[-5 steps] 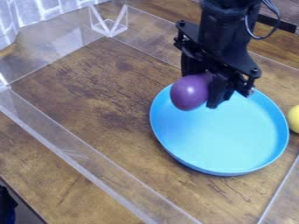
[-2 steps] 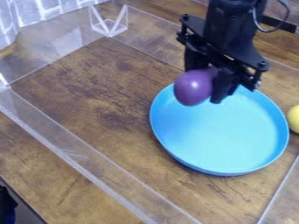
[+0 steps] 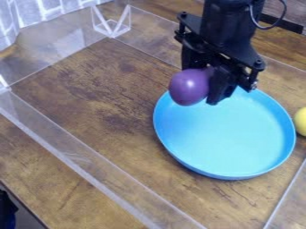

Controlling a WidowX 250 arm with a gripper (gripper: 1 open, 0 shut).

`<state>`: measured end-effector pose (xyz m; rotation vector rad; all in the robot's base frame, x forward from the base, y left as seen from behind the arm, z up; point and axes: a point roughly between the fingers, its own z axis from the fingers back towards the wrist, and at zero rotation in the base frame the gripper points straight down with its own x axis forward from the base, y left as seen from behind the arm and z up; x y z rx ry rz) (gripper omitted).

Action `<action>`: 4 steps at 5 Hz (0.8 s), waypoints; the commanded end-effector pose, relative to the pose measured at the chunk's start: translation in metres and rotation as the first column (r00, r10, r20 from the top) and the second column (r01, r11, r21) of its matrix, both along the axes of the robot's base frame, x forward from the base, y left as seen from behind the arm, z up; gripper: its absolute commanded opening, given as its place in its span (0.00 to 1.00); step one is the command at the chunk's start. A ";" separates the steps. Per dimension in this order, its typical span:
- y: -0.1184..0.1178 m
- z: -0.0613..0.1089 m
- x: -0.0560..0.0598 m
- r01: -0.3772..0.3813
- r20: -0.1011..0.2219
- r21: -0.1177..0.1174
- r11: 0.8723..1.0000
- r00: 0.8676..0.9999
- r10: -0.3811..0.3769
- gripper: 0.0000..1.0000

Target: Put the purple eggplant on the blue tray

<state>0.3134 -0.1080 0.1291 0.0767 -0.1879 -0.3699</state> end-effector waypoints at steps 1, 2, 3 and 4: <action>-0.003 0.012 -0.004 0.027 0.059 -0.024 0.999 0.998 -0.026 0.00; -0.003 -0.003 -0.003 0.042 0.049 -0.020 0.999 0.998 -0.041 0.00; -0.005 -0.018 -0.002 0.059 0.041 -0.017 0.998 0.997 -0.058 0.00; -0.005 -0.018 0.010 0.086 0.039 0.000 0.996 0.996 -0.086 0.00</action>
